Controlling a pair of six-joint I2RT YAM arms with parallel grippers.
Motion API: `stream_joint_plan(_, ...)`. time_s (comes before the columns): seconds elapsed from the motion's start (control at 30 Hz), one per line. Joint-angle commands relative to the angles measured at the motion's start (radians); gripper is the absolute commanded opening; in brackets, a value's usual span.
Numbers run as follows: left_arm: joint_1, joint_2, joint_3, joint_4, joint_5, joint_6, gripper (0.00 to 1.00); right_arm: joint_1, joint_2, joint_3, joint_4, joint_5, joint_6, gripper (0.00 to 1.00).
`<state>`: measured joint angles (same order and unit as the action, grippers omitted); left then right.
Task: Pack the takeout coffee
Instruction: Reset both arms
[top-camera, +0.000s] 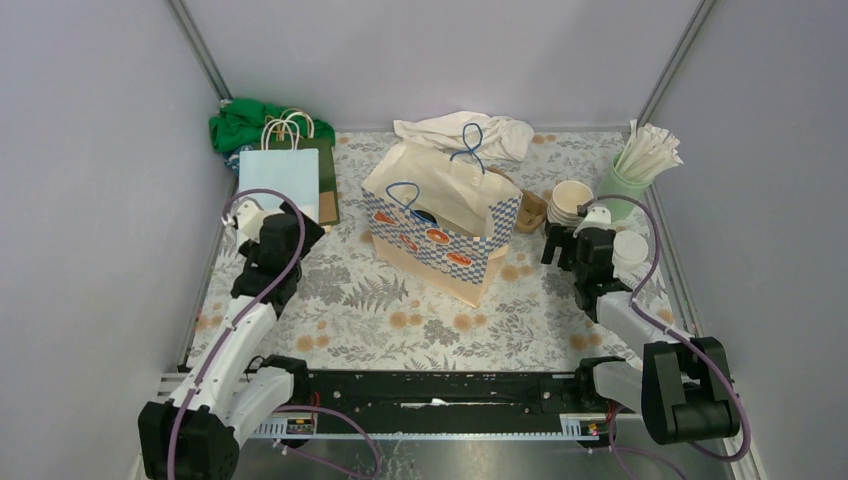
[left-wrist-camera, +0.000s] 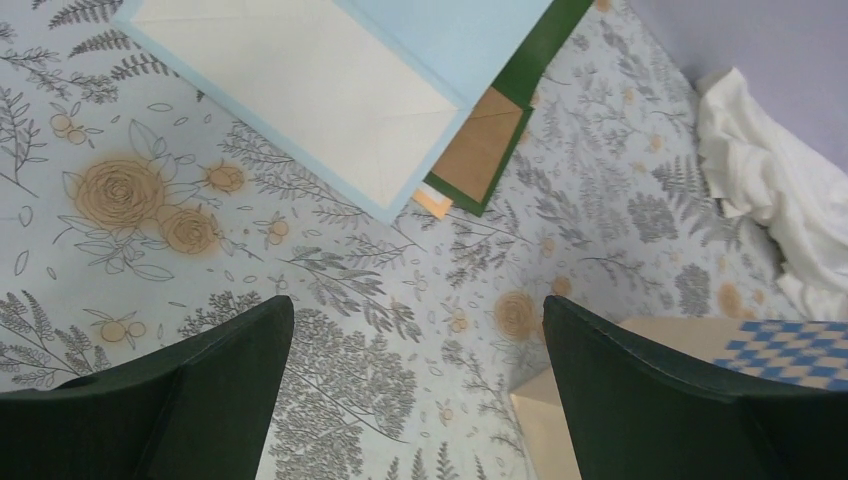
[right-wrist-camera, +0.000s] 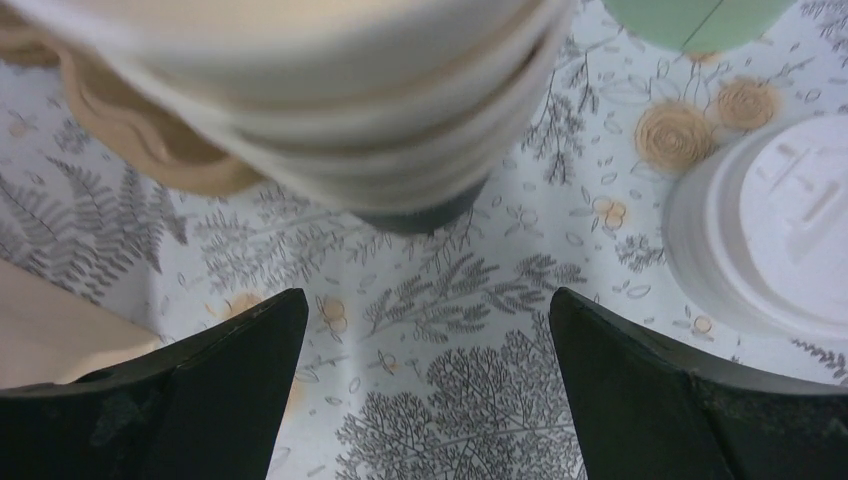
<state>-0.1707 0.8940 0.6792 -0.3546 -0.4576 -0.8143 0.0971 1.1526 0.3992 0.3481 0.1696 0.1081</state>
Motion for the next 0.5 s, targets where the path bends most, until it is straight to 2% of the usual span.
stream_joint_plan(0.0,0.005,-0.024,-0.108,0.263,-0.078,0.09,0.99,-0.004,-0.064,-0.082,0.16,-0.038,-0.061,0.98)
stream_joint_plan(0.2,0.004,0.012,-0.23,0.504,-0.086,0.3,0.99,-0.004,-0.059,-0.213,0.355,-0.042,-0.07,0.99)
stream_joint_plan(0.47,0.005,0.114,-0.347,0.793,-0.126,0.524,0.99,-0.009,0.082,-0.199,0.566,-0.019,-0.103,0.99)
